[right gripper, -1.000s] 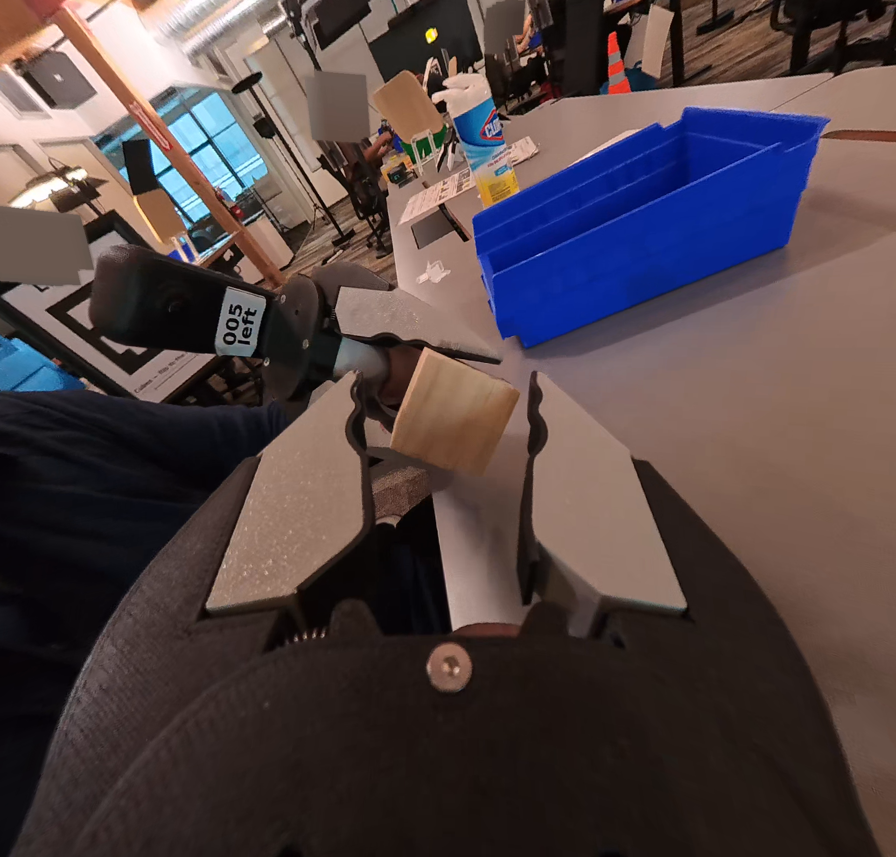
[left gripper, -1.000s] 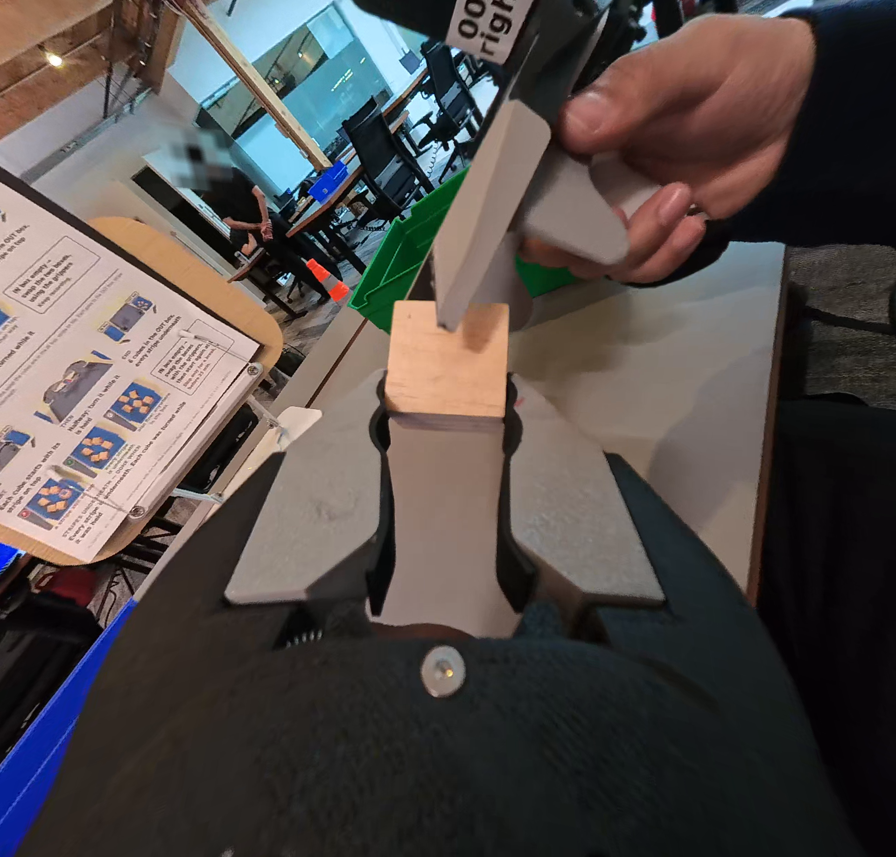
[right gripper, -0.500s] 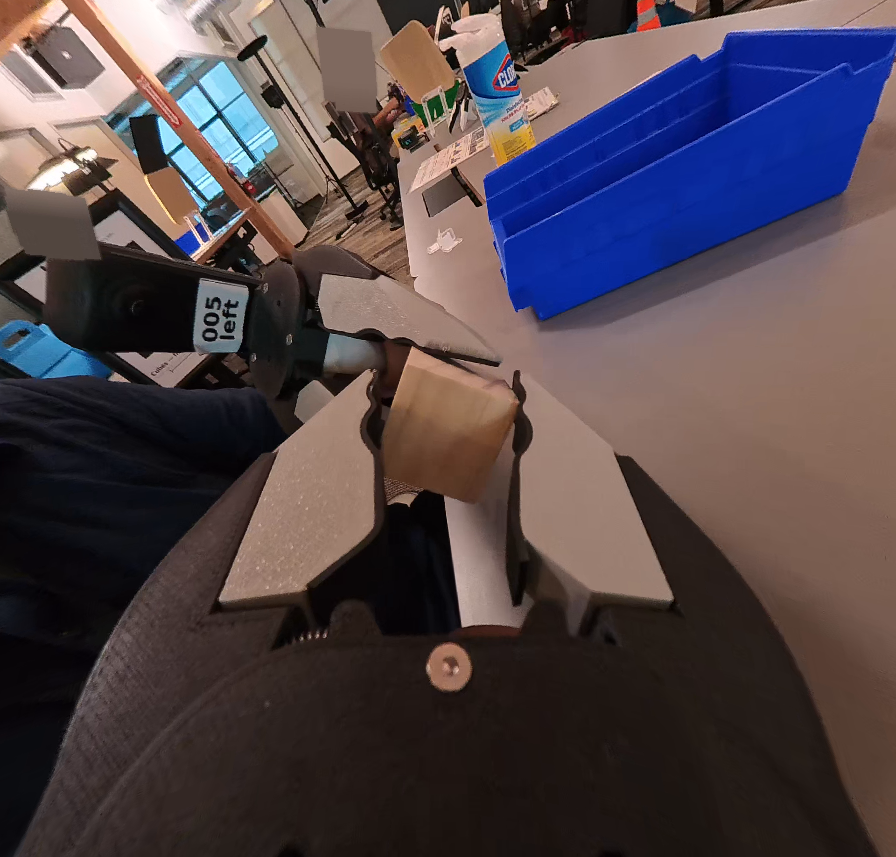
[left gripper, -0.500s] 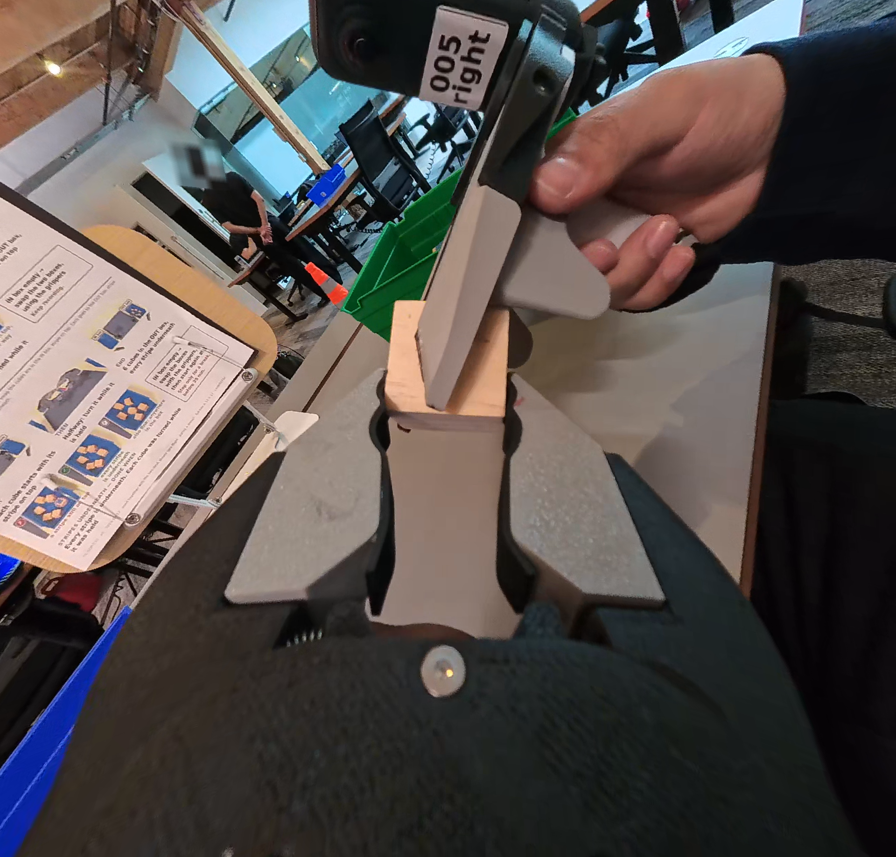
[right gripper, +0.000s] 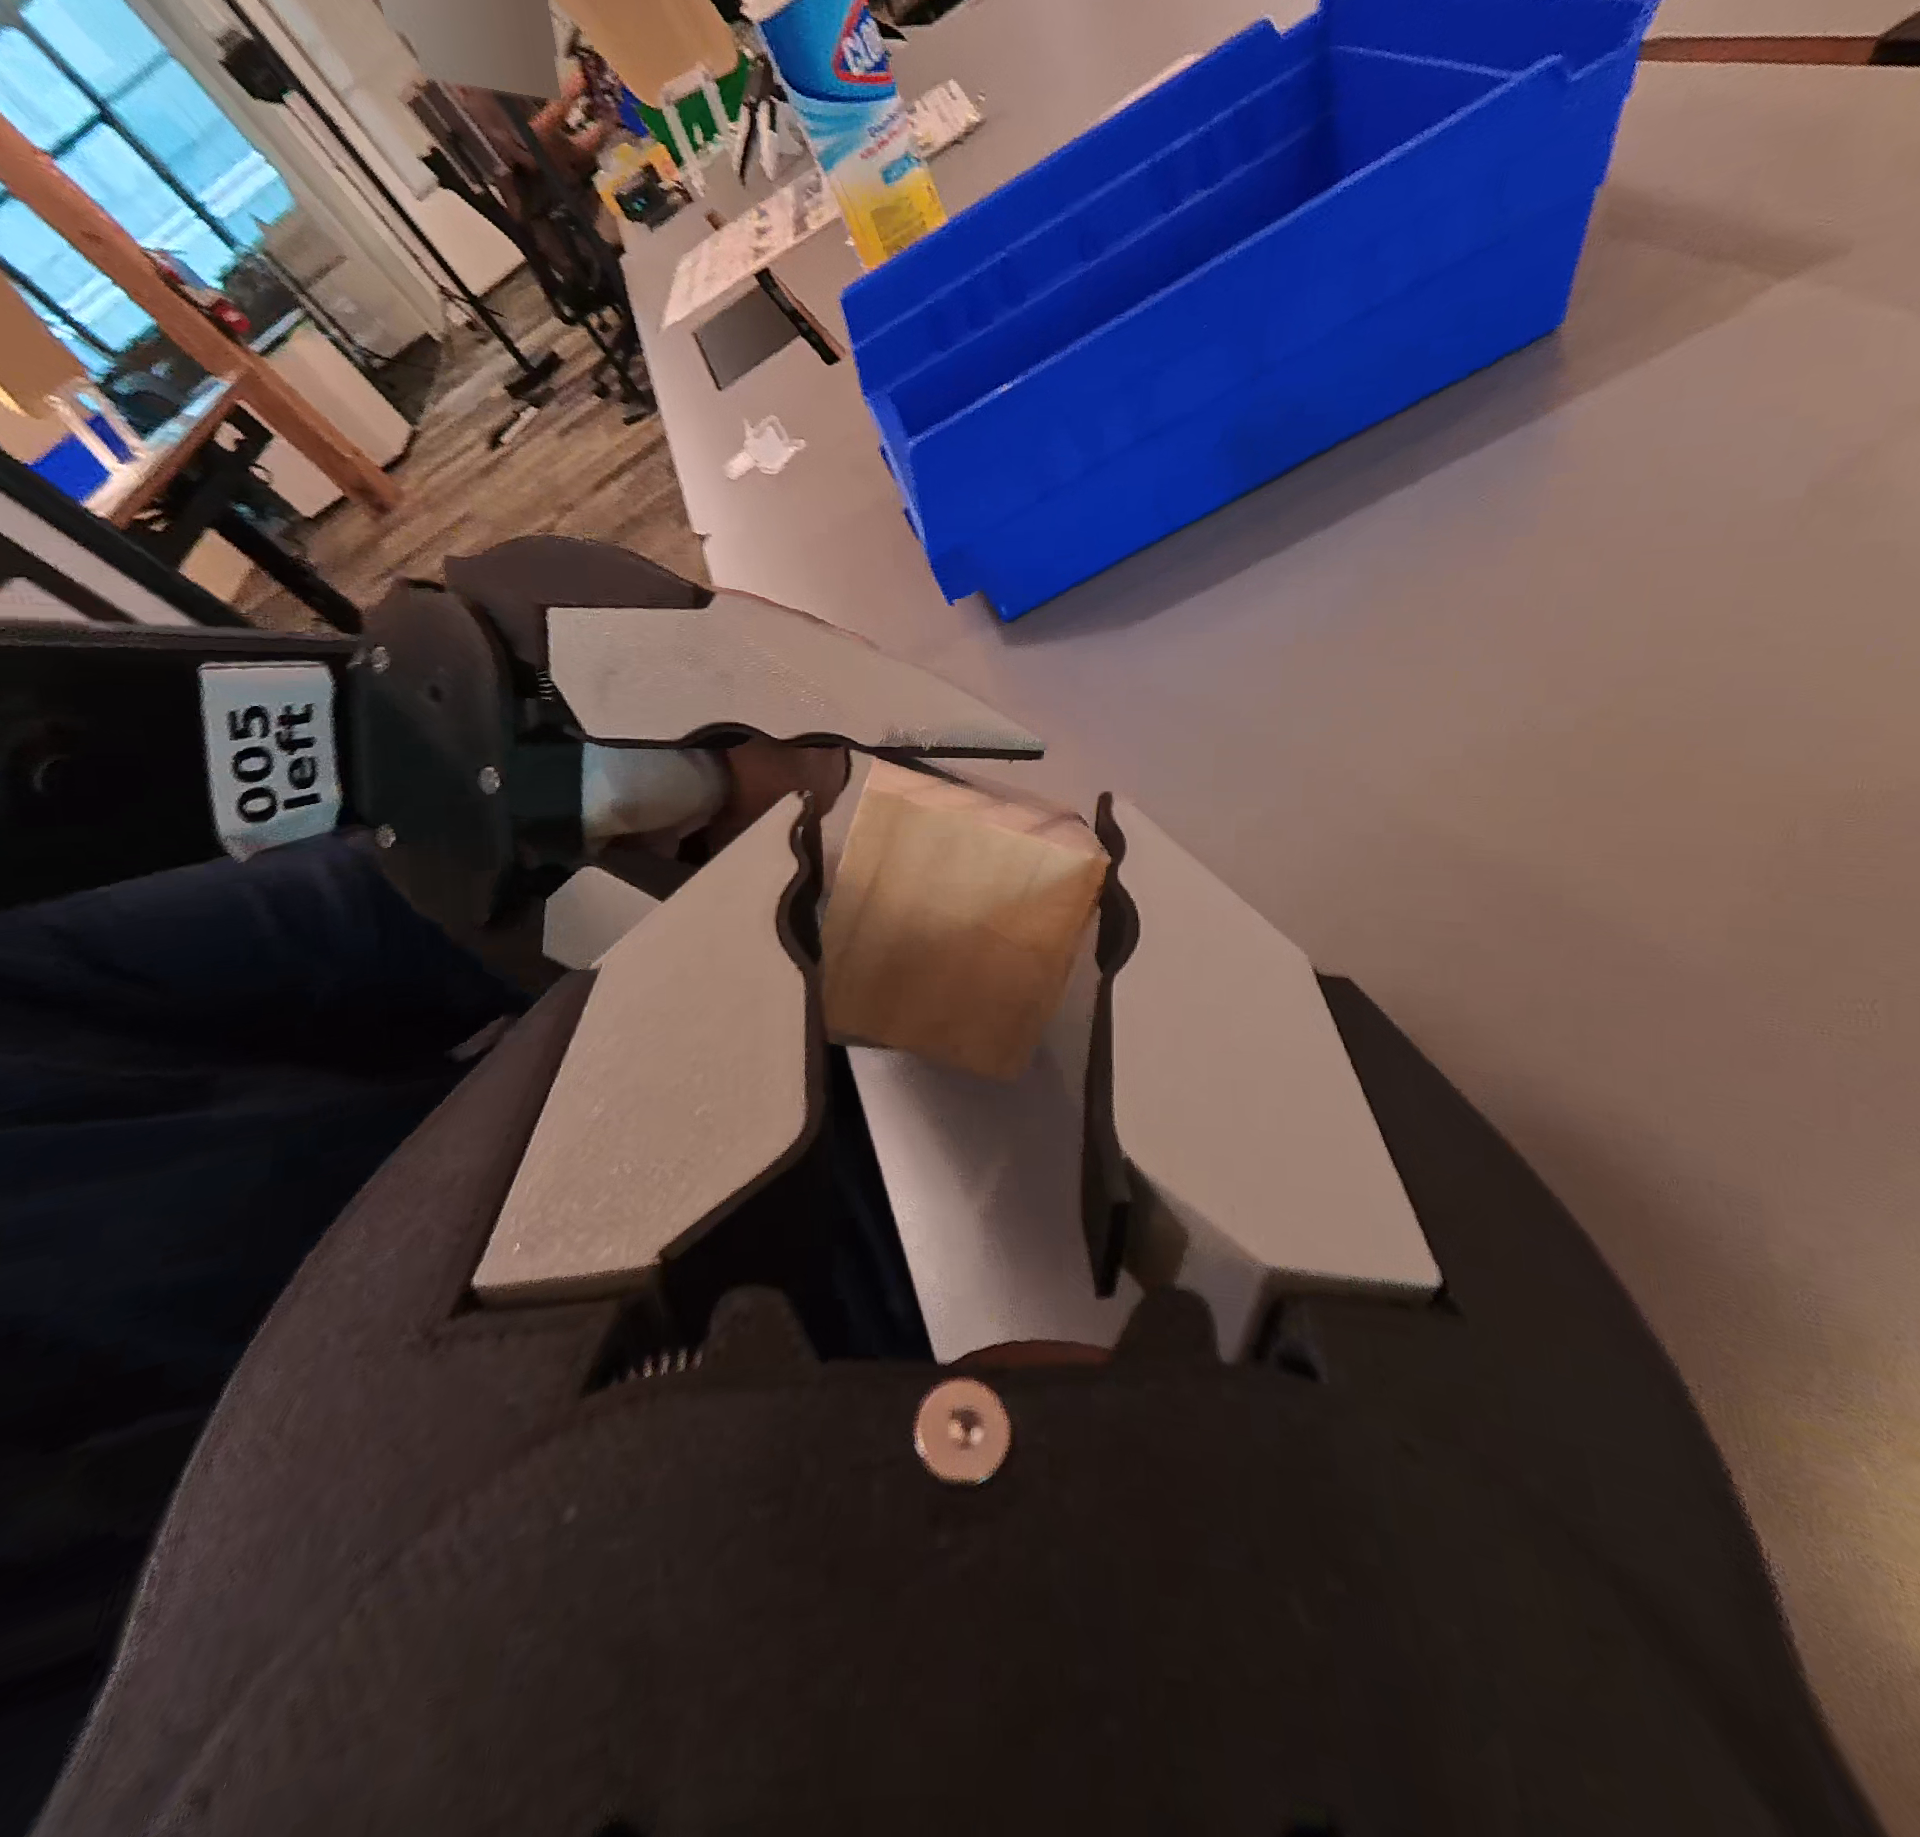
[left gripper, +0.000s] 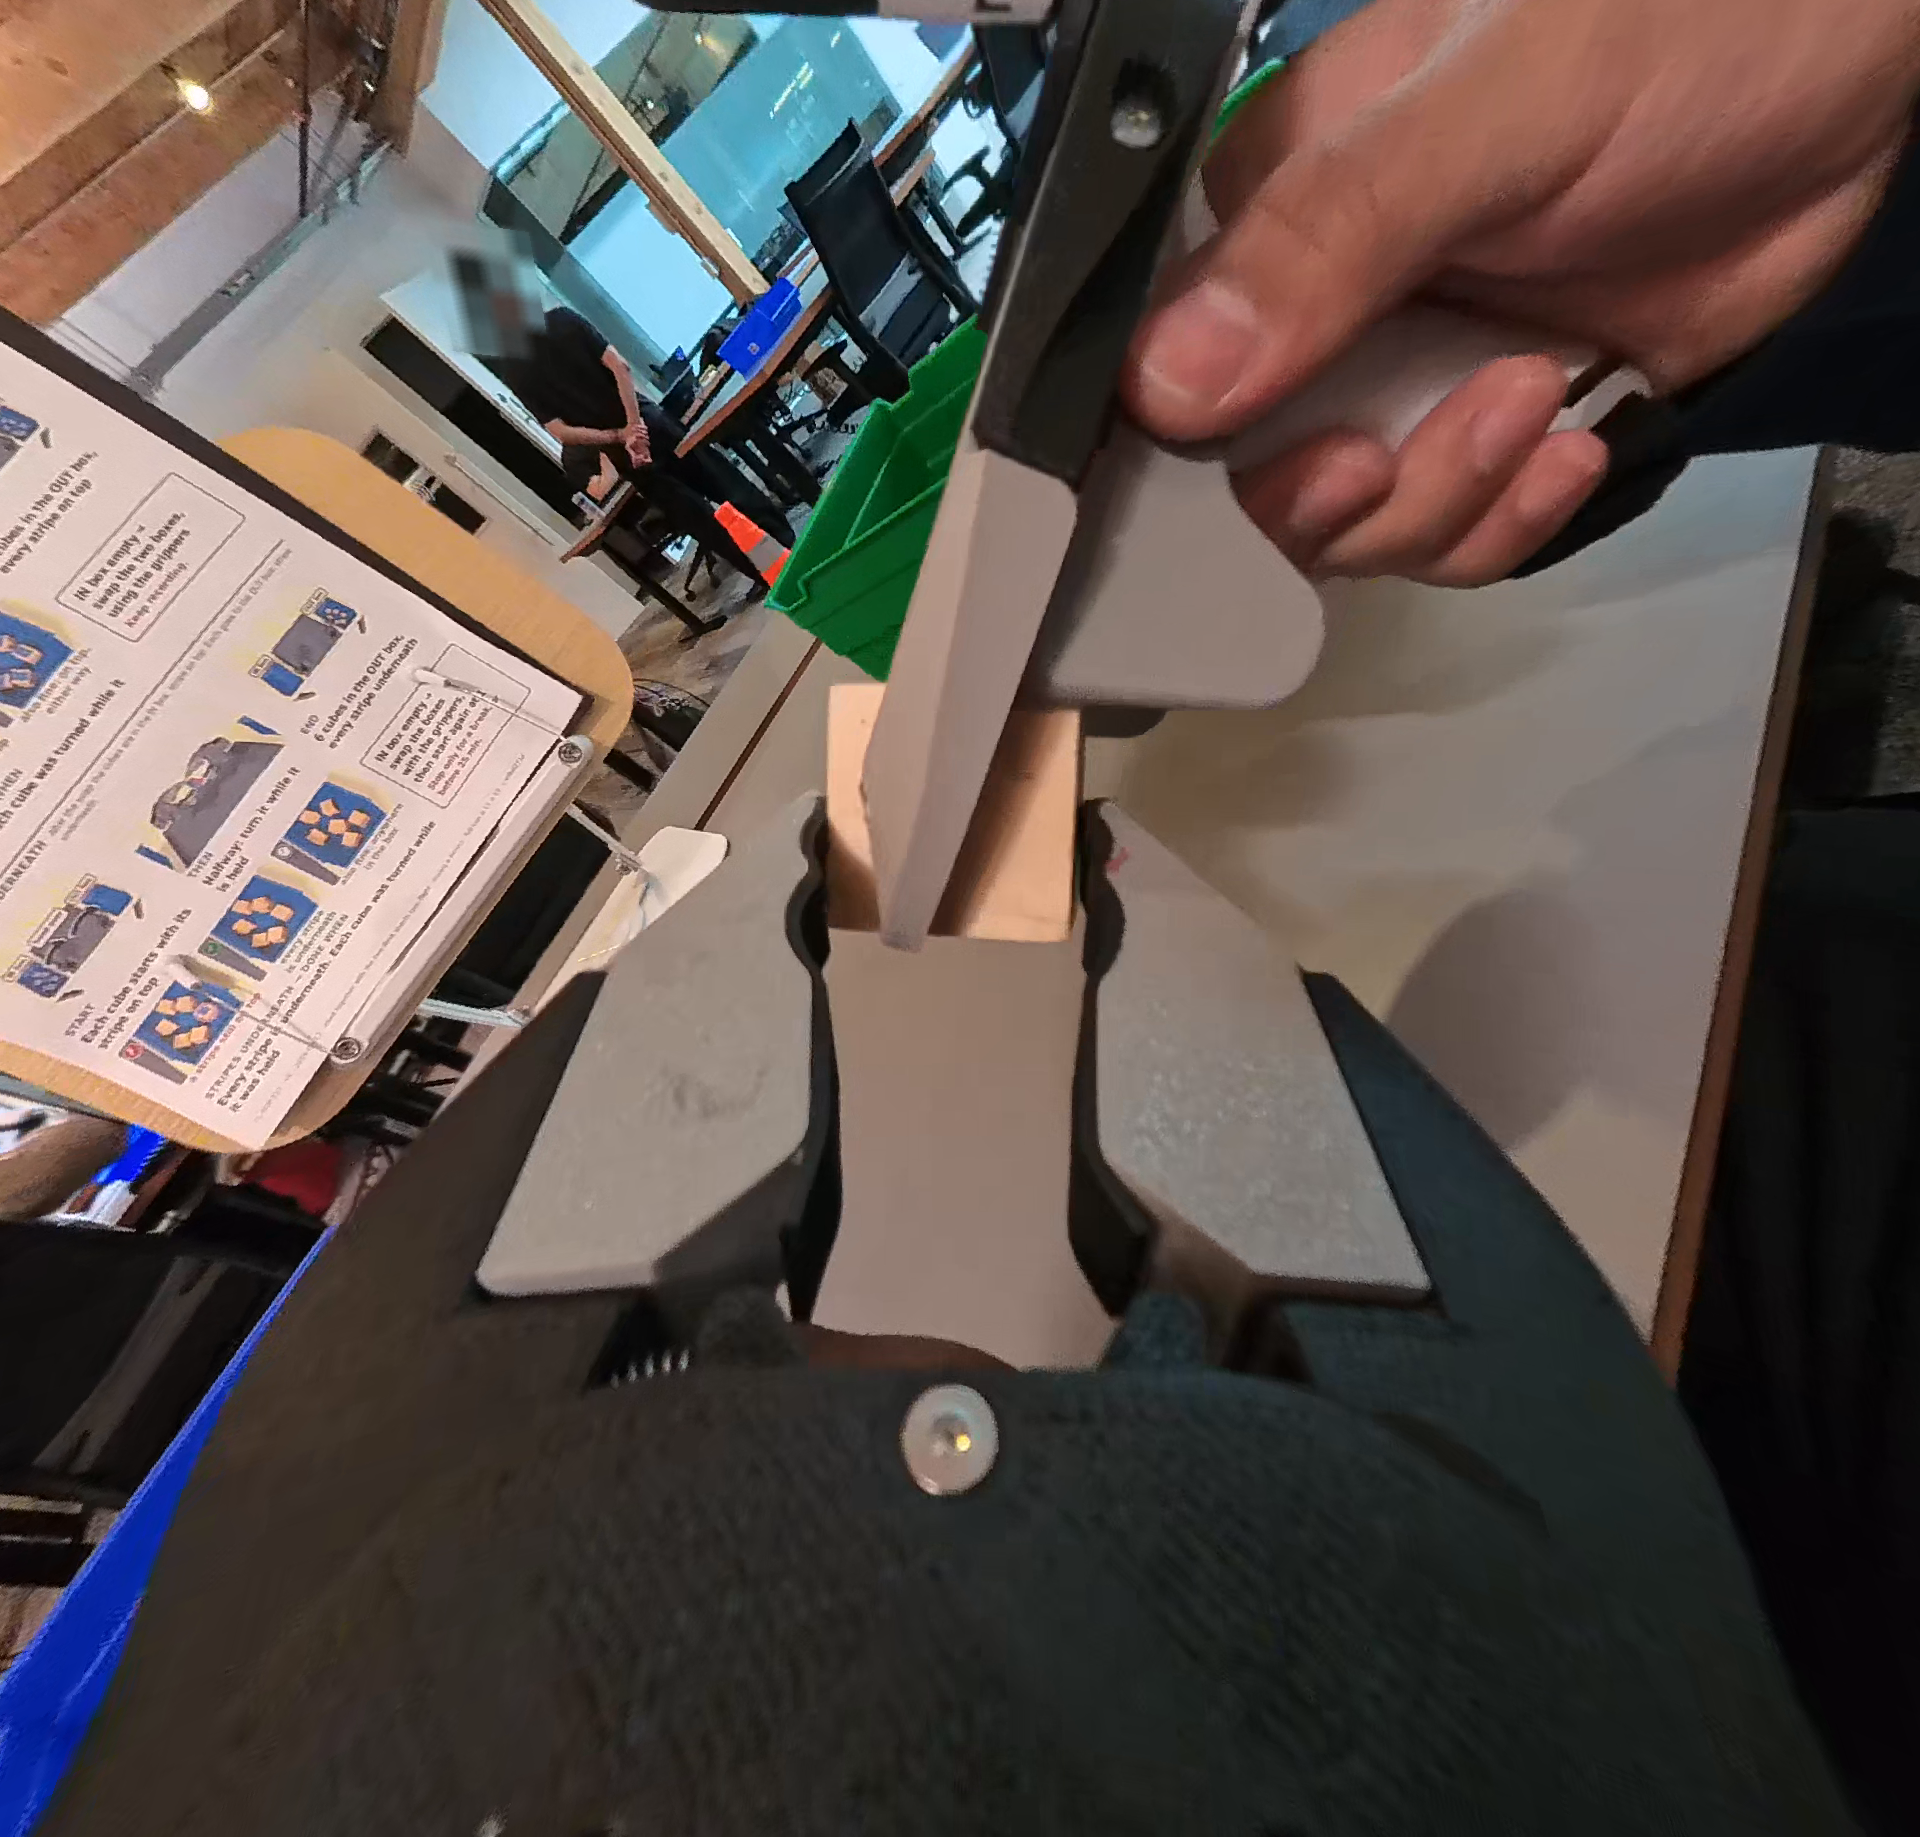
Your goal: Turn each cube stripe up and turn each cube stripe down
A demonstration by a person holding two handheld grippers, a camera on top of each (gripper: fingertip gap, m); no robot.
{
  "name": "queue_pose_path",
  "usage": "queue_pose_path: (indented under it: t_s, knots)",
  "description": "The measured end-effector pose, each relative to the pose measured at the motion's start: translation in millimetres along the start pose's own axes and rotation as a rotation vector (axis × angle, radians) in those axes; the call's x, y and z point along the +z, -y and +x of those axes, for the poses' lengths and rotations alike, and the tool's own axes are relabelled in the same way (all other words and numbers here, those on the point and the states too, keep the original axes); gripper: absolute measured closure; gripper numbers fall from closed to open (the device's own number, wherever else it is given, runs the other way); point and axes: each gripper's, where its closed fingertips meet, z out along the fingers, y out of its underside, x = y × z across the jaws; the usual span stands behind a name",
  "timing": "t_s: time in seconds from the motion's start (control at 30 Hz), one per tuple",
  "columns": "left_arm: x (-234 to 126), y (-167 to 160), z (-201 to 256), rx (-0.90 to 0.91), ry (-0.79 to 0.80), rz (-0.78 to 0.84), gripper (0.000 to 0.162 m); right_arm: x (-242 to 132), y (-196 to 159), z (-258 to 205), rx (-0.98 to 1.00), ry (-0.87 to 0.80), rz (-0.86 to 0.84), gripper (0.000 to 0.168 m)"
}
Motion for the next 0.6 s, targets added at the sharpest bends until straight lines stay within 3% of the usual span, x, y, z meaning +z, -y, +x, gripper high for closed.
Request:
queue_pose_path:
  t_s: [0.27,0.6]
  knots:
    - [1,1,3,0.073,0.017,-0.003,0.117,0,-1,-1,-0.033,-0.057,-0.011,0.12]
    - [-35,52,-9,-0.096,-0.065,0.378,0.118,-34,26,-53,0.168,0.466,0.137,0.111]
